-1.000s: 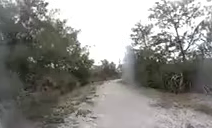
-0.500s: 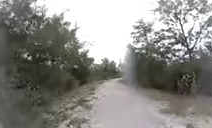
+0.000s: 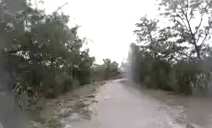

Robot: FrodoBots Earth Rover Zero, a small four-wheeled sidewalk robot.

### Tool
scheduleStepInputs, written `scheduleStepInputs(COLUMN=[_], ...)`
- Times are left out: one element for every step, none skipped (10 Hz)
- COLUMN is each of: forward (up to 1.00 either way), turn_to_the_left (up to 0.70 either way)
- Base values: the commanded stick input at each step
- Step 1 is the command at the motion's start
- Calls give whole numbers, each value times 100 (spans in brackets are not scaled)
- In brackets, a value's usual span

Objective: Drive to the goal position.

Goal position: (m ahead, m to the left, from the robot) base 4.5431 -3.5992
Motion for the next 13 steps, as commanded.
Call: scheduleStepInputs(forward=[60, 60, 60, 60, 60, 60, 60, 60, 60, 60, 60, 60, 60], turn_to_the_left=[5, 15, 15, 0, 0, 0, 0, 0, 0, 2, 11, 11, 4])
